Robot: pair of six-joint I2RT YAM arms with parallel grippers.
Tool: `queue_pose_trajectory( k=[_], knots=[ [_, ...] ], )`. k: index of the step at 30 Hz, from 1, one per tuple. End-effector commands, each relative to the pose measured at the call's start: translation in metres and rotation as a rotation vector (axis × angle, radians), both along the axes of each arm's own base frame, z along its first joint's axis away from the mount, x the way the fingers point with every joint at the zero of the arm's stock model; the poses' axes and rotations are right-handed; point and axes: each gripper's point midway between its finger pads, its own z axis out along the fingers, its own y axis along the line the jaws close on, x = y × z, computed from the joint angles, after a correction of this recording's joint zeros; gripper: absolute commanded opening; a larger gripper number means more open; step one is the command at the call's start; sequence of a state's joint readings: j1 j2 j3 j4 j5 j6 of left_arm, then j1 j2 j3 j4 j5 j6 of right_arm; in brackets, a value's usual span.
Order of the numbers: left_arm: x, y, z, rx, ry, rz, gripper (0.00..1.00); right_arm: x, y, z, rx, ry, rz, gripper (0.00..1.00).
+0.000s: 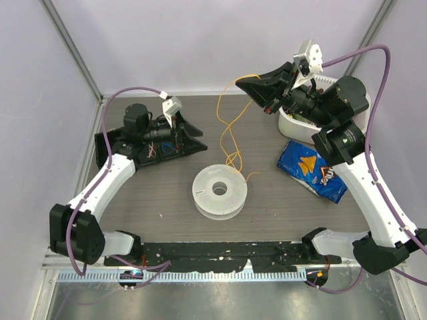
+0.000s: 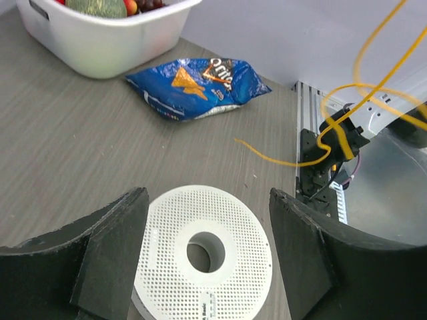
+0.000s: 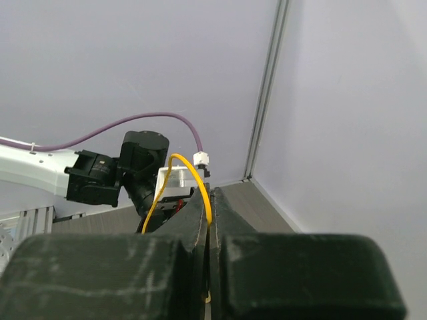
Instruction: Wrap the cables
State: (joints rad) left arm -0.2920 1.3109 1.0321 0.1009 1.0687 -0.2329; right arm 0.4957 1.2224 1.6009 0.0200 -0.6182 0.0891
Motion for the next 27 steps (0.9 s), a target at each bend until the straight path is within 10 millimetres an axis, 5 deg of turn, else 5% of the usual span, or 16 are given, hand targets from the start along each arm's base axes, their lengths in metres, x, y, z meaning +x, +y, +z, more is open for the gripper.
queue_pose_trajectory(
  k=[1,7,12,21,27],
  knots=[
    [0.003,0.003,0.065,-0.062,-0.248,-0.027,0.77,-0.029,0.0,0.021,0.007,-0.097,0.093,0.01],
    [0.019,0.003,0.096,-0.083,-0.324,-0.024,0.82,-0.04,0.004,0.016,-0.015,-0.085,0.158,0.01],
    [0.021,-0.007,0.078,-0.067,-0.288,-0.082,0.82,-0.041,0.005,0.022,-0.004,-0.084,0.173,0.01],
    [-0.066,-0.042,0.072,-0.088,-0.23,-0.373,0.82,-0.037,0.007,0.022,-0.001,-0.076,0.169,0.01],
    [-0.095,-0.053,0.088,-0.109,-0.261,-0.432,0.82,-0.033,0.008,0.018,-0.004,-0.061,0.168,0.01]
  ],
)
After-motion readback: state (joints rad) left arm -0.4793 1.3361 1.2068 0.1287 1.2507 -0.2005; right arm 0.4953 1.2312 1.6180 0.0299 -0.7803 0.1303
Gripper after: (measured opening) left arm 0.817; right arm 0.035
